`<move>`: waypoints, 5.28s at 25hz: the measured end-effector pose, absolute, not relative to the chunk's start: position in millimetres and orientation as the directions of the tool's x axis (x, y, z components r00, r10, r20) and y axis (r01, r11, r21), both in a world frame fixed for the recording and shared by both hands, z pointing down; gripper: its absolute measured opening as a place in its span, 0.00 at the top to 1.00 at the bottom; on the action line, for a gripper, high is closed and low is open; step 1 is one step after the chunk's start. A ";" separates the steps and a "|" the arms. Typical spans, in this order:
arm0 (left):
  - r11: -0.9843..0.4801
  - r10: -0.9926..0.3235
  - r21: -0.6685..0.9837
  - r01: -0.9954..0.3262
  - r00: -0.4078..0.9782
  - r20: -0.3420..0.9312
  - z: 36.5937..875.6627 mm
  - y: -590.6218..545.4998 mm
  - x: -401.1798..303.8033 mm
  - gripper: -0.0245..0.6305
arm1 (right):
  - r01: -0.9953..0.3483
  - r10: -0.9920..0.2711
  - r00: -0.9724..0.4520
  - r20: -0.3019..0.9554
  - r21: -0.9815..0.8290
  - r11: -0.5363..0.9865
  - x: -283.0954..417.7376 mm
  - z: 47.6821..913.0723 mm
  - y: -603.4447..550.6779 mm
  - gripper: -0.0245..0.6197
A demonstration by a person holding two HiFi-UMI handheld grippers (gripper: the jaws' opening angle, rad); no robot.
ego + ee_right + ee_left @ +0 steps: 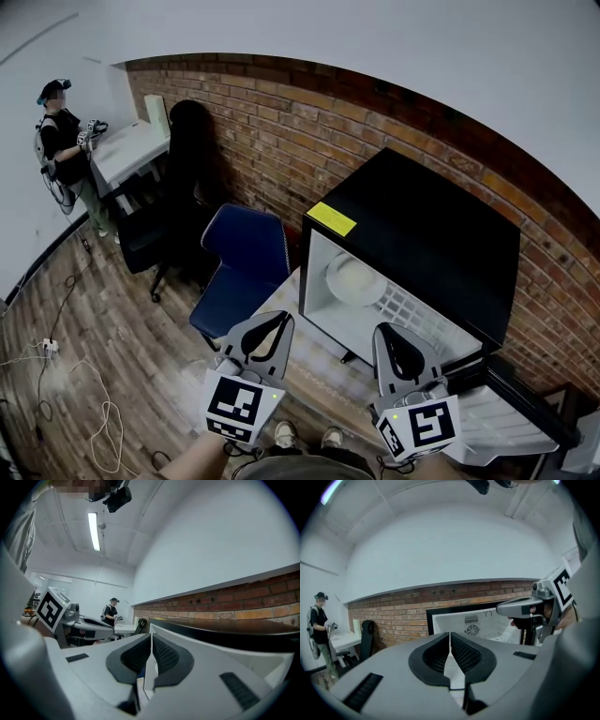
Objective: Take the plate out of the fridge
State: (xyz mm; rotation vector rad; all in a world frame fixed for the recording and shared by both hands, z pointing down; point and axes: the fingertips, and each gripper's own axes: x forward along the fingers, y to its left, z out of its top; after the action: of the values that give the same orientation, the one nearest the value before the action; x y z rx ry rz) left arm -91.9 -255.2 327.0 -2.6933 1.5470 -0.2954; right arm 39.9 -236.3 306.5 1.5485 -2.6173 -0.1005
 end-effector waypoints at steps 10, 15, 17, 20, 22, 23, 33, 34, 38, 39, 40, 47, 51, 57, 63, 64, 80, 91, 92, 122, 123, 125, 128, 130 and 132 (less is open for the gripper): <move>-0.528 -0.809 0.321 -0.787 0.581 0.093 328.5 -279.1 -72.9 0.93 | -0.852 -0.855 -0.515 0.065 0.074 0.519 49.3 311.7 -242.7 0.91; -0.514 -0.785 0.519 -0.684 0.618 0.037 327.3 -296.3 -66.2 0.86 | -0.847 -0.850 -0.523 0.071 0.070 0.527 51.0 313.0 -252.5 0.91; -0.511 -0.771 0.593 -0.623 0.637 0.005 328.5 -301.0 -61.3 0.74 | -0.846 -0.849 -0.524 0.073 0.070 0.529 51.5 314.7 -255.6 0.91; -0.472 -0.757 0.719 -0.511 0.653 -0.033 340.4 -310.3 -56.8 0.73 | -0.846 -0.849 -0.524 0.075 0.069 0.528 51.6 317.3 -258.9 0.91; -0.423 -0.752 0.795 -0.435 0.658 -0.040 353.2 -318.5 -54.2 0.72 | -0.847 -0.849 -0.523 0.076 0.068 0.528 51.2 317.8 -261.8 0.91; -0.398 -0.749 0.825 -0.402 0.661 -0.040 359.7 -322.4 -52.3 0.71 | -0.847 -0.849 -0.523 0.076 0.067 0.528 50.7 317.9 -263.4 0.91; -0.186 -0.738 0.962 -0.201 0.675 -0.002 421.9 -361.1 -33.1 0.67 | -0.837 -0.839 -0.537 0.087 0.067 0.543 40.1 323.6 -281.1 0.91; -0.176 -0.734 0.964 -0.199 0.679 0.006 427.7 -363.8 -31.8 0.67 | -0.836 -0.838 -0.539 0.087 0.066 0.545 38.4 323.7 -282.0 0.91; -0.111 -0.716 0.977 -0.181 0.696 0.048 454.8 -371.0 -23.1 0.68 | -0.833 -0.834 -0.544 0.092 0.063 0.550 34.8 325.1 -285.2 0.91; -0.080 -0.713 0.984 -0.160 0.698 0.056 462.4 -372.8 -21.3 0.67 | -0.832 -0.834 -0.544 0.093 0.064 0.551 34.3 326.0 -286.7 0.91; -0.048 -0.712 0.989 -0.139 0.700 0.063 469.6 -374.4 -19.8 0.67 | -0.832 -0.833 -0.545 0.096 0.065 0.551 34.1 326.9 -288.0 0.91; 0.051 -0.696 0.994 -0.098 0.710 0.106 503.4 -382.2 -3.6 0.68 | -0.834 -0.833 -0.539 0.124 0.064 0.549 39.2 338.0 -294.6 0.91; 0.067 -0.689 0.994 -0.087 0.716 0.109 511.3 -387.0 1.9 0.68 | -0.834 -0.832 -0.538 0.136 0.051 0.549 38.5 343.7 -297.9 0.91; 0.074 -0.681 0.995 -0.065 0.725 0.098 514.1 -394.3 11.0 0.71 | -0.834 -0.830 -0.537 0.154 0.051 0.549 42.3 352.3 -303.4 0.91; 0.092 -0.688 0.993 -0.068 0.717 0.113 507.1 -396.9 12.6 0.84 | -0.837 -0.831 -0.533 0.157 0.046 0.546 45.4 354.2 -303.7 0.91; 0.099 -0.690 0.993 -0.067 0.714 0.117 506.6 -397.5 12.8 0.85 | -0.837 -0.831 -0.533 0.158 0.046 0.546 45.6 354.7 -303.5 0.91; 0.131 -0.687 0.988 -0.077 0.712 0.147 506.4 -374.5 3.3 0.92 | -0.840 -0.837 -0.531 0.136 0.052 0.541 50.2 349.0 -293.8 0.91; 0.098 -0.694 0.991 -0.090 0.707 0.133 490.0 -346.4 -13.3 0.93 | -0.825 -0.827 -0.554 0.099 0.069 0.561 45.9 331.4 -281.1 0.91; 0.096 -0.697 0.991 -0.094 0.705 0.135 488.4 -342.8 -16.5 0.93 | -0.822 -0.824 -0.558 0.094 0.072 0.565 44.0 329.6 -278.7 0.91; 0.062 -0.875 0.987 -0.148 0.467 0.125 444.2 -246.7 -165.0 0.93 | -0.630 -0.627 -0.777 -0.053 0.082 0.773 -60.5 272.5 -230.7 0.91; 0.060 -0.880 0.987 -0.151 0.458 0.124 443.7 -243.6 -170.5 0.93 | -0.620 -0.618 -0.784 -0.055 0.082 0.780 -65.3 272.4 -229.3 0.91; 0.061 -0.891 0.987 -0.151 0.437 0.122 443.4 -237.2 -181.3 0.93 | -0.601 -0.599 -0.799 -0.056 0.084 0.795 -74.9 272.9 -226.4 0.91; 0.068 -0.906 0.986 -0.149 0.404 0.124 444.9 -227.7 -196.9 0.93 | -0.575 -0.573 -0.818 -0.051 0.085 0.813 -88.0 275.7 -222.0 0.91; 0.076 -0.915 0.986 -0.146 0.382 0.127 447.2 -221.9 -206.5 0.93 | -0.563 -0.561 -0.827 -0.042 0.084 0.822 -94.9 279.9 -219.5 0.91; 0.084 -0.922 0.986 -0.141 0.364 0.131 450.2 -216.9 -214.8 0.93 | -0.553 -0.553 -0.833 -0.029 0.081 0.829 -100.2 285.6 -218.1 0.91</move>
State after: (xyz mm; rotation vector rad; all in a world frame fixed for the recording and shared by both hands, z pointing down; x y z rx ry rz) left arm -214.8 -216.9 450.2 -3.1598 2.4354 1.8090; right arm -100.2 -218.1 285.6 0.9100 -3.0084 -0.1345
